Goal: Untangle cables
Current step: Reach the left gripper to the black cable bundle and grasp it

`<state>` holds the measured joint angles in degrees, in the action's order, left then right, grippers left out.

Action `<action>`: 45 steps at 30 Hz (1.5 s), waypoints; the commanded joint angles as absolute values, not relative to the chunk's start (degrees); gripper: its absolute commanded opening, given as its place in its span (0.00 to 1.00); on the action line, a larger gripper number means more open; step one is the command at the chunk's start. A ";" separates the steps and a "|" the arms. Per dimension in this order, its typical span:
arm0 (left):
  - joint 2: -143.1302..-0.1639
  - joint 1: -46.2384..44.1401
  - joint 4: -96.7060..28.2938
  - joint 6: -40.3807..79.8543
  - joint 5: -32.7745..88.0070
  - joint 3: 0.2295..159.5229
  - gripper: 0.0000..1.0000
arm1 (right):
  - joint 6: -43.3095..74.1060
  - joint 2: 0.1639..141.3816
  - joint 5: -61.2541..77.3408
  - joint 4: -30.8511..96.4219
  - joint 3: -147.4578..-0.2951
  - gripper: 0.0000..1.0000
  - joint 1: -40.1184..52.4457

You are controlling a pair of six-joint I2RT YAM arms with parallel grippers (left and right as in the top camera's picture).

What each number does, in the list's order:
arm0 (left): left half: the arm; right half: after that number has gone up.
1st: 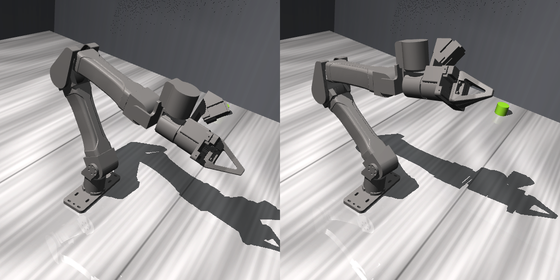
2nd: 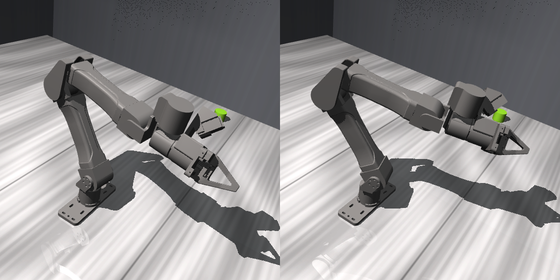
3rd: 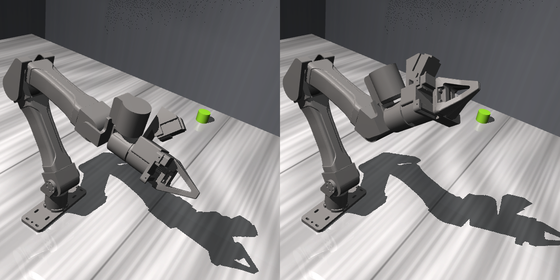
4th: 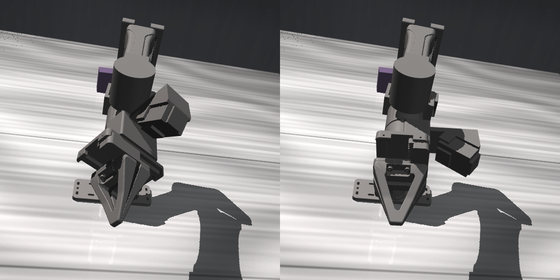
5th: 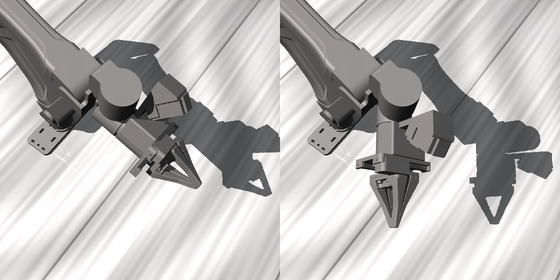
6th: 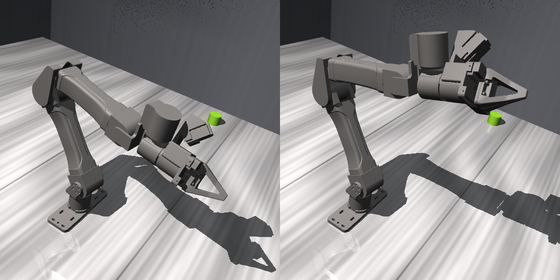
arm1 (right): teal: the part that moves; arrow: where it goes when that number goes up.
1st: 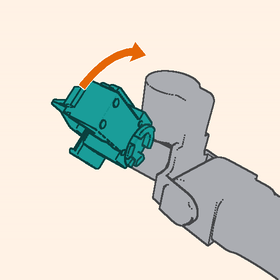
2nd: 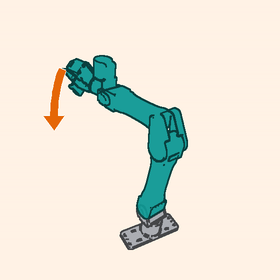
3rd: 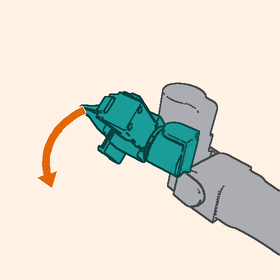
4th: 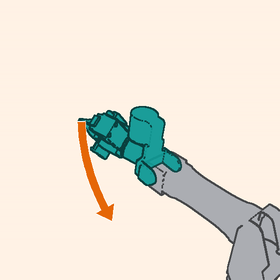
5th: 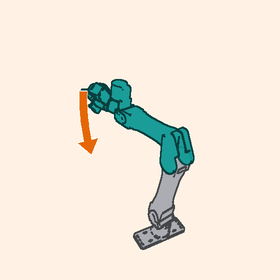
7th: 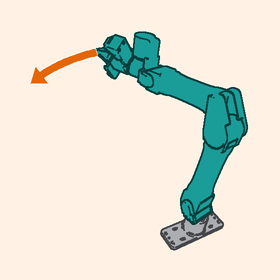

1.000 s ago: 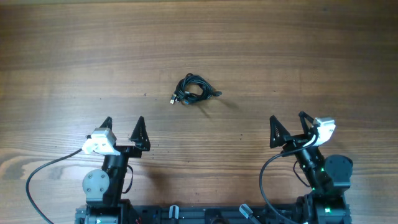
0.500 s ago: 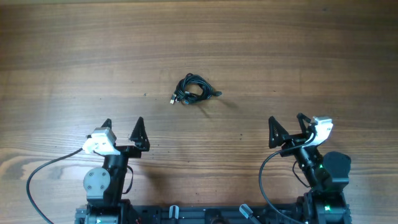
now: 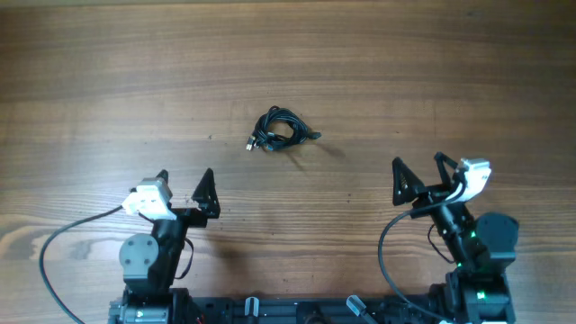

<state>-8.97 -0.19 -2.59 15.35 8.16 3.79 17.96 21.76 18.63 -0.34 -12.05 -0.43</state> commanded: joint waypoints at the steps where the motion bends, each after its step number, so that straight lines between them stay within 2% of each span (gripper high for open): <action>1: -14.37 0.16 -2.02 15.62 9.56 11.64 1.00 | 16.53 27.92 22.65 -0.10 -17.56 1.00 -0.67; 10: -40.73 0.16 -5.45 15.57 14.85 30.06 1.00 | 16.45 43.09 25.61 11.77 -34.96 1.00 -0.67; 14: -55.55 0.16 -13.98 15.16 16.12 43.68 1.00 | 13.85 49.12 25.89 20.43 -44.49 1.00 -0.67; 21: -74.46 0.12 -34.26 12.10 17.56 66.54 1.00 | 9.91 58.65 27.33 35.88 -60.84 1.00 -0.67; 23: -78.13 0.12 -36.45 12.25 17.61 70.81 1.00 | 7.99 61.25 27.33 40.58 -66.11 1.00 -0.67; 32: -82.17 0.16 -27.64 12.21 21.28 71.53 0.99 | 10.61 62.81 30.81 39.40 -68.77 1.00 -0.67; 38: -88.68 -2.04 -27.42 12.38 21.19 71.66 0.88 | 10.41 62.89 27.64 44.66 -67.79 1.00 -0.67; 45: -98.87 -7.88 -23.44 12.40 20.78 71.66 0.82 | 9.21 65.41 26.85 48.12 -67.79 0.99 -0.62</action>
